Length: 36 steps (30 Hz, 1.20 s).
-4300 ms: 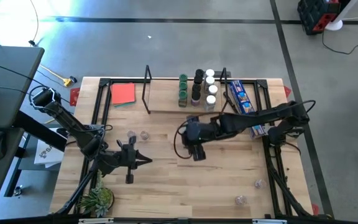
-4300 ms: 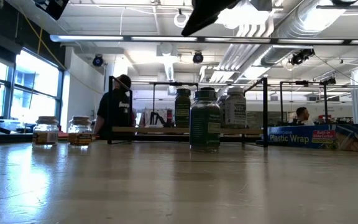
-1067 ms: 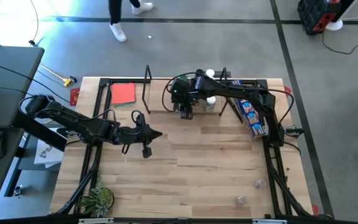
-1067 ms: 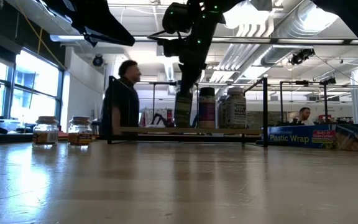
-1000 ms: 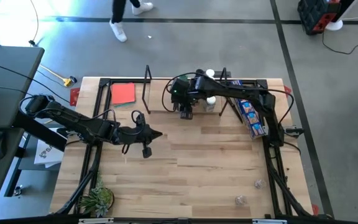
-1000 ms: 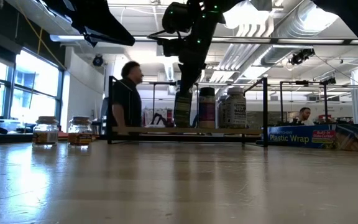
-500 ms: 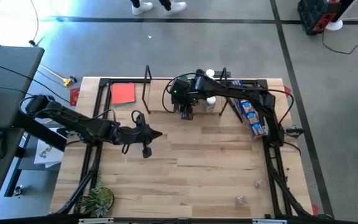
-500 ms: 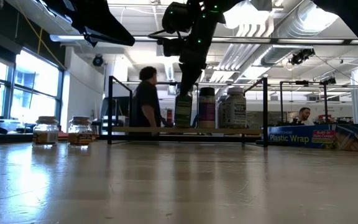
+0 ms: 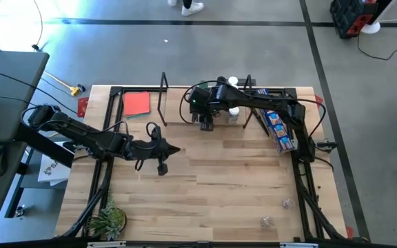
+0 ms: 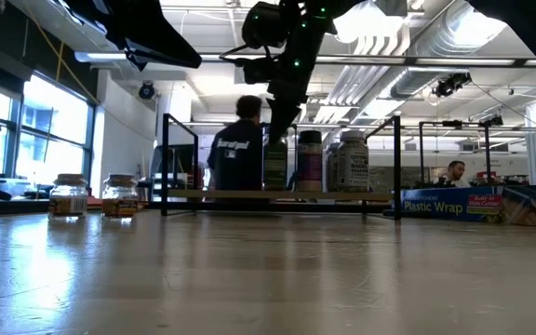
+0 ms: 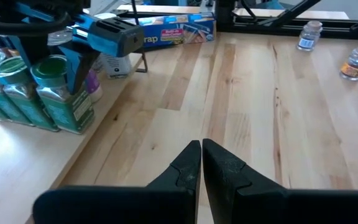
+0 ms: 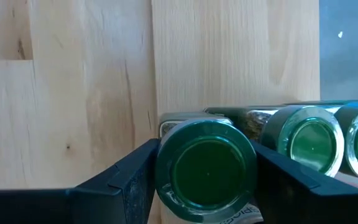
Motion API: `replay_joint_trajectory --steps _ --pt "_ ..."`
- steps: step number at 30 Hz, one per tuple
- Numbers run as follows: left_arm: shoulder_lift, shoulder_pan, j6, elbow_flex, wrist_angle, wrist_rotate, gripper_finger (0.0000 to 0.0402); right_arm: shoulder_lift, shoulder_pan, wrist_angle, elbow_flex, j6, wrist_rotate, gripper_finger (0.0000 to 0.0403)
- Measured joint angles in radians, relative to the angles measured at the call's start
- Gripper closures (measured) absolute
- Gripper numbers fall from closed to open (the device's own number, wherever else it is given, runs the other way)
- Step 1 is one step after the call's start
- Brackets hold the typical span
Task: Shelf spices
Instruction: Put the green seasoning bottle on the shelf aligned with the other green seasoning bottle bottles
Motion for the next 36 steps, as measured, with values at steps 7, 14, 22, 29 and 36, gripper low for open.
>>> replay_joint_trajectory --steps 7,14,22,29,36 --pt "0.000 0.000 -0.009 0.000 -0.001 0.001 0.0387 0.000 0.000 -0.003 0.000 -0.045 0.000 0.0180" --pt "0.000 0.000 -0.009 0.000 -0.002 0.003 0.0387 0.000 0.000 -0.005 0.000 -0.064 -0.006 0.0180" --pt "0.000 0.000 -0.016 0.000 -0.002 0.019 0.0387 0.000 0.001 -0.008 0.000 -0.080 -0.012 0.0180" --pt "0.000 0.000 -0.016 0.000 -0.002 0.034 0.0387 0.000 0.001 -0.008 0.000 -0.088 -0.042 0.0180" --pt "0.000 0.000 -0.015 0.000 -0.002 0.034 0.0387 0.000 0.000 -0.014 0.000 -0.078 -0.107 0.0180"
